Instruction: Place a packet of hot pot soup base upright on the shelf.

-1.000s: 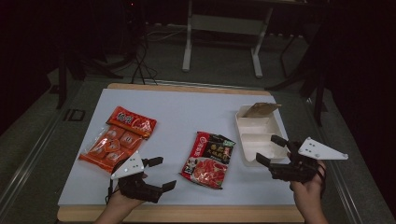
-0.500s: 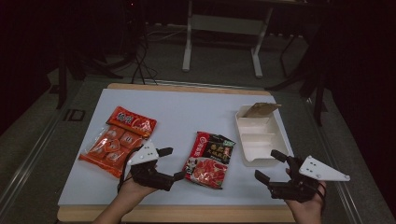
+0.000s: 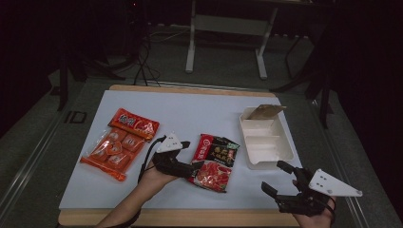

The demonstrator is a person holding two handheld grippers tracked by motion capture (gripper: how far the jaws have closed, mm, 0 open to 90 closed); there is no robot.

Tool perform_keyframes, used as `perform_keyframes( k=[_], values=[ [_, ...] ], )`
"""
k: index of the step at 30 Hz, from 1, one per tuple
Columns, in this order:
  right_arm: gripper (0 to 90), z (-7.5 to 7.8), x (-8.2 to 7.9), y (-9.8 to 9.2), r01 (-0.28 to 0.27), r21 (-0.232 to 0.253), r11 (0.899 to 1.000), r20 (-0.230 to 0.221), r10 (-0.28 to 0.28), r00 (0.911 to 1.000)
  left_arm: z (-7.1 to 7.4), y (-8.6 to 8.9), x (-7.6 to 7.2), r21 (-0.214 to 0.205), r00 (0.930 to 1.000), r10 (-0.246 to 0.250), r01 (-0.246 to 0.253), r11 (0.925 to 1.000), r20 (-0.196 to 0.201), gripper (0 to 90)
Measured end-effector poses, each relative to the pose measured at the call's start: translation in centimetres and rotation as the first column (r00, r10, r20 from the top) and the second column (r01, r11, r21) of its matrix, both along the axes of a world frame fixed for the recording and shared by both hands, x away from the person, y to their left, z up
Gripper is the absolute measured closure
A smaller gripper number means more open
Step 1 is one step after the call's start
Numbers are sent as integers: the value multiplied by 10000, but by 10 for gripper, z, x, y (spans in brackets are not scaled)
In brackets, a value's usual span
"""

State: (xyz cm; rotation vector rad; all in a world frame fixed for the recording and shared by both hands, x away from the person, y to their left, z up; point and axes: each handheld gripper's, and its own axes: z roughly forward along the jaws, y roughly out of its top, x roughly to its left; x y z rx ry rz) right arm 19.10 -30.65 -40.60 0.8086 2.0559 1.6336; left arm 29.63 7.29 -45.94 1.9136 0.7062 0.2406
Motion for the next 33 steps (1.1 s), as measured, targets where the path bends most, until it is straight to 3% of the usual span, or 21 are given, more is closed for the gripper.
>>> perform_keyframes(
  k=[7,16,23,30,31,33],
  values=[
    [136,-4,-6,1,-36,-269,9996,98,39,9999,-10,-11,28,374,9991,238,-225,9990,-362,158],
    [136,-8,-5,2,-132,-313,9994,51,133,9999,-30,-20,65,964,9956,755,-700,9929,-548,291],
    [137,-11,-4,4,-202,-348,9992,-7,202,9998,-47,-27,91,1200,9878,1091,-956,9882,-1114,337],
    [136,-13,-3,4,-316,-428,9986,-106,312,9995,-57,-33,104,1462,9817,1501,-1324,9804,-1171,389],
    [136,-13,-3,5,-345,-437,9985,-104,340,9994,-59,-34,108,1645,9786,1665,-1457,9756,-1208,389],
    [136,-14,-2,5,-386,-442,9983,-163,379,9991,-61,-35,112,1616,9768,1651,-1425,9765,-1364,387]
  ],
)
